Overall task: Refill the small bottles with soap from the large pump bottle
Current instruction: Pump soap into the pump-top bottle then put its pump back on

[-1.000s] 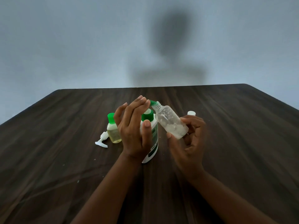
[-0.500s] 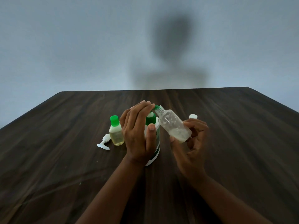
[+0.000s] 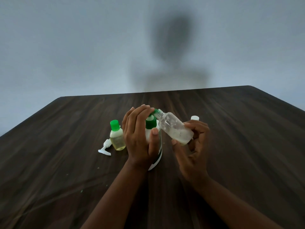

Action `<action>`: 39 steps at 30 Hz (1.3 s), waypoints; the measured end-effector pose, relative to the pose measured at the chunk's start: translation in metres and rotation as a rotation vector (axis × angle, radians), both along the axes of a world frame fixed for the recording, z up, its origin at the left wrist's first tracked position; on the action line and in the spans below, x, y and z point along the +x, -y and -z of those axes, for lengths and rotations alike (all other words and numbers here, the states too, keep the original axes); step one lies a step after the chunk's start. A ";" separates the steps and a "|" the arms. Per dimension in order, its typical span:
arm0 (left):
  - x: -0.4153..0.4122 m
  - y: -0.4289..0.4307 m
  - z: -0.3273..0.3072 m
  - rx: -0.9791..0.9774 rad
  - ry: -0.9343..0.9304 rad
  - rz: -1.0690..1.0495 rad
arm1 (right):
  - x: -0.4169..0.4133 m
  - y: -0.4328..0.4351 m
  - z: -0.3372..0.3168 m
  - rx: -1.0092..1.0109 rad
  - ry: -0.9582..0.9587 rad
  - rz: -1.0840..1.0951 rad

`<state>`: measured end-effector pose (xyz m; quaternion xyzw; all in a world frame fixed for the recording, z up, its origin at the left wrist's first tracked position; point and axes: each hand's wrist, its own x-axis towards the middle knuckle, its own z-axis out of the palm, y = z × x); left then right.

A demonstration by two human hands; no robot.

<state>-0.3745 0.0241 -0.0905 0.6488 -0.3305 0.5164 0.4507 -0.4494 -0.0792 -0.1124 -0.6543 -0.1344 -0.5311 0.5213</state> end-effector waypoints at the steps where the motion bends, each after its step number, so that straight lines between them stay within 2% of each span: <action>1: 0.000 0.000 0.000 0.003 0.002 0.001 | 0.000 0.000 0.000 0.000 0.001 0.001; 6: 0.001 -0.002 -0.003 0.046 0.021 0.002 | 0.002 0.000 0.001 0.019 0.006 -0.018; 26: 0.004 0.001 -0.002 -0.052 0.056 0.017 | 0.005 0.002 0.002 -0.002 -0.003 0.029; 39: 0.002 0.001 -0.002 -0.029 0.076 0.018 | 0.003 0.001 0.001 -0.013 0.016 0.033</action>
